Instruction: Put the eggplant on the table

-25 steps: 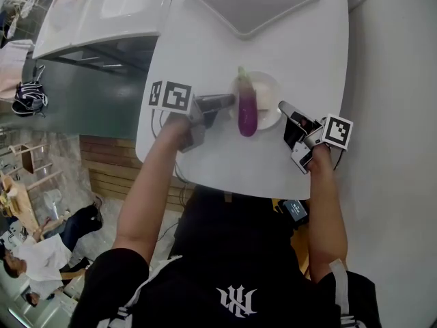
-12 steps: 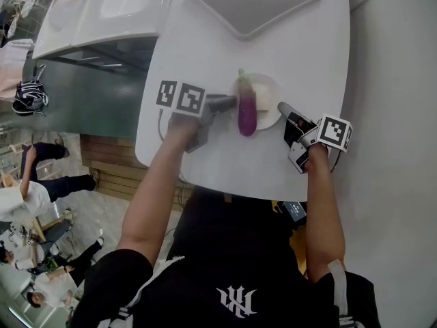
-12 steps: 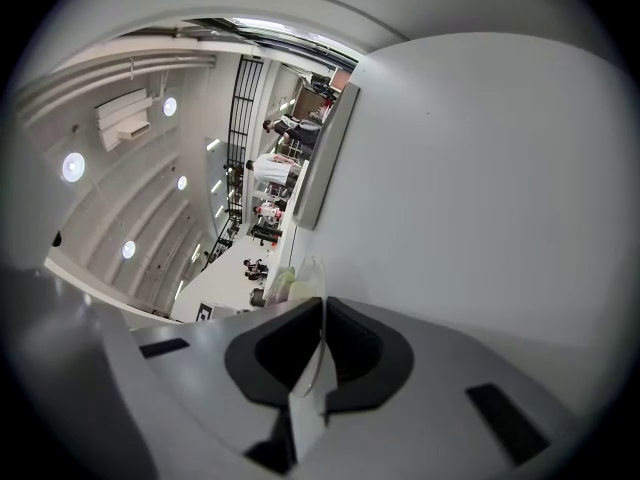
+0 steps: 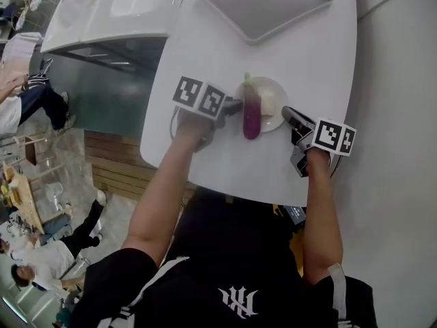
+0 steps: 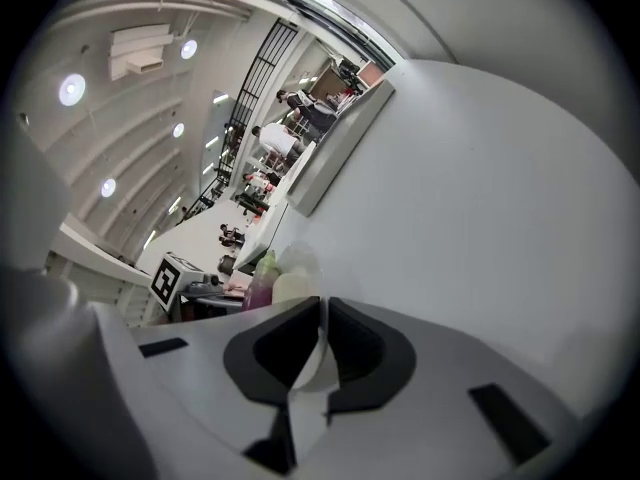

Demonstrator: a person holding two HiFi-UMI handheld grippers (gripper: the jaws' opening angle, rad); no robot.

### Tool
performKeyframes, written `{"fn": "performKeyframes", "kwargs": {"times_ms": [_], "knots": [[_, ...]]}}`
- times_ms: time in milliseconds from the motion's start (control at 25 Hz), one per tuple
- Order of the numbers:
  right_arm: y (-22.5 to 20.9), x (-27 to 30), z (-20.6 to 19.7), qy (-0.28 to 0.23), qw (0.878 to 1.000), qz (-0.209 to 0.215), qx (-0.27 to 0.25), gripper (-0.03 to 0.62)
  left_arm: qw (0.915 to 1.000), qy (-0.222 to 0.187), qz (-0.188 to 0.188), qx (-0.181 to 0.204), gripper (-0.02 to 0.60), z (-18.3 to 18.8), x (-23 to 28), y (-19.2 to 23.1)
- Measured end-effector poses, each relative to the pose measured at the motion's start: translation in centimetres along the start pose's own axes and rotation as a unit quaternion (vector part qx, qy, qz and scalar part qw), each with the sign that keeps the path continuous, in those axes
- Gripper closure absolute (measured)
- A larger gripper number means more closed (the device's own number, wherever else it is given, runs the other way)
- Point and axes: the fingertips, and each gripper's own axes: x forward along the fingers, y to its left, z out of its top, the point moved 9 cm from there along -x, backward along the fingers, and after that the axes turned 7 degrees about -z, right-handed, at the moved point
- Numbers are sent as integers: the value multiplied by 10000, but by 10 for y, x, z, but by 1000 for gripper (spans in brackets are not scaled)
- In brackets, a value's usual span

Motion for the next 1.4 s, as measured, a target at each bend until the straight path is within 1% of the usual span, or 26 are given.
{"fn": "performKeyframes", "kwargs": {"times_ms": [160, 320, 440, 520, 600, 680, 840, 1000, 1040, 1080, 1200, 1240, 1320, 1400], "knots": [[2, 2, 1, 2, 9988, -265, -406, 579, 9997, 140, 126, 146, 522, 1, 2, -1], [7, 5, 0, 9, 9957, -469, -794, 579, 9983, 273, 398, 327, 512, 4, 2, -3], [9, 5, 0, -41, 9901, -682, -1230, 569, 9964, 397, 573, 484, 508, 7, 4, -6], [12, 6, -1, -95, 9826, -849, -1647, 559, 9946, 463, 702, 601, 502, 8, 4, -8], [15, 7, -1, -148, 9723, -1022, -2096, 548, 9924, 532, 843, 727, 497, 9, 5, -10], [18, 8, -2, -182, 9594, -1199, -2547, 540, 9901, 600, 955, 832, 491, 9, 7, -12], [25, 10, -2, -240, 9287, -1534, -3368, 520, 9873, 669, 1081, 948, 483, 10, 7, -15], [29, 10, -3, -310, 8968, -1777, -4040, 511, 9836, 701, 1231, 1117, 476, 10, 12, -19], [31, 10, -3, -319, 8903, -1808, -4166, 511, 9831, 698, 1253, 1140, 474, 11, 13, -20], [32, 10, -3, -328, 8861, -1821, -4250, 511, 9828, 683, 1267, 1158, 472, 11, 13, -21], [33, 12, -4, -373, 8818, -1781, -4352, 511, 9828, 541, 1302, 1194, 471, 9, 10, -20], [34, 13, -4, -388, 8781, -1780, -4423, 511, 9823, 486, 1343, 1209, 469, 7, 9, -20], [35, 14, -7, -399, 8654, -1822, -4651, 511, 9785, 414, 1539, 1307, 468, 0, 6, -20], [37, 15, -8, -411, 8540, -1853, -4844, 511, 9711, 280, 1817, 1520, 468, -2, 1, -20]]}}
